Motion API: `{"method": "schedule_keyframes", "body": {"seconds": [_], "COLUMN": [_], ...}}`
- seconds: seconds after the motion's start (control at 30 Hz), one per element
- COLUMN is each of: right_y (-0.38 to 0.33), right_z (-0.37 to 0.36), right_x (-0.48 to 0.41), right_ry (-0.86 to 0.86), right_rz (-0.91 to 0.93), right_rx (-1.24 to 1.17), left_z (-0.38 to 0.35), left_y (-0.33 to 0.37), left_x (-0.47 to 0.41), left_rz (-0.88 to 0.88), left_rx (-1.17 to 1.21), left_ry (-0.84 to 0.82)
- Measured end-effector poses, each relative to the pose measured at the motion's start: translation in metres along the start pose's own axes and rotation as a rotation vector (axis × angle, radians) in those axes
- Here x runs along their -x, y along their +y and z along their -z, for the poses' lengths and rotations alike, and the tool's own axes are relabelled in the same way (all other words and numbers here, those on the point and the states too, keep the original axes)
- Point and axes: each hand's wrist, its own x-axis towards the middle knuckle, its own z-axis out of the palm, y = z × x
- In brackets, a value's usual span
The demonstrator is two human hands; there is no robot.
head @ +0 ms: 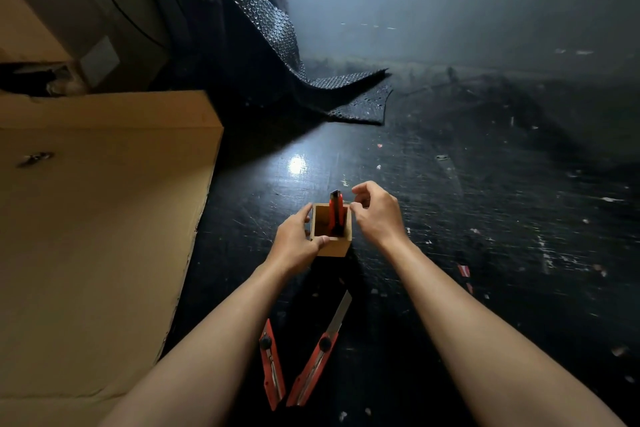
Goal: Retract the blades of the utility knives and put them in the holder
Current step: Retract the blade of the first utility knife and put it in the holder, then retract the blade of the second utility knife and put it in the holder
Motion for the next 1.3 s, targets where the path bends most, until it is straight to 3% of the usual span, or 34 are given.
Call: {"method": "schedule_keyframes", "body": {"seconds": [0.3,0.47,0.7,0.83,0.97,1.13,1.3], "right_y": [0.005,0.014,0.036,0.047,0.052,0.052,0.048], "right_z": [0.018,0.001,-0.03,-0.047,-0.063,-0.068,-0.056], "right_x": [0.056,0.109,0.173,0.205,0.225,0.237,0.236], "right_ry": [0.018,-0.078,-0.263,-0.346,-0.42,-0.312,-0.164], "right_rz": [-0.05,-0.162,-0.362,-0.481,-0.601,-0.632,-0.598], "right_rx": [0.047,0.079,0.153,0.117,-0.068,-0.195,-0.264], "left_z": [-0.003,-0.013,-0.034,-0.048,-0.057,-0.06,-0.06], "left_y": [-0.003,-0.011,-0.045,-0.058,-0.064,-0.064,-0.054], "left_x": [0.062,0.101,0.129,0.137,0.143,0.146,0.149], "left_rz": [-0.116,-0.142,-0.003,0.052,0.113,0.23,0.218], "left_rx": [-0.148,-0.267,-0.299,-0.242,-0.179,-0.074,0.089], "left_ry": [0.192,0.03,-0.229,-0.278,-0.303,-0.348,-0.298]}}
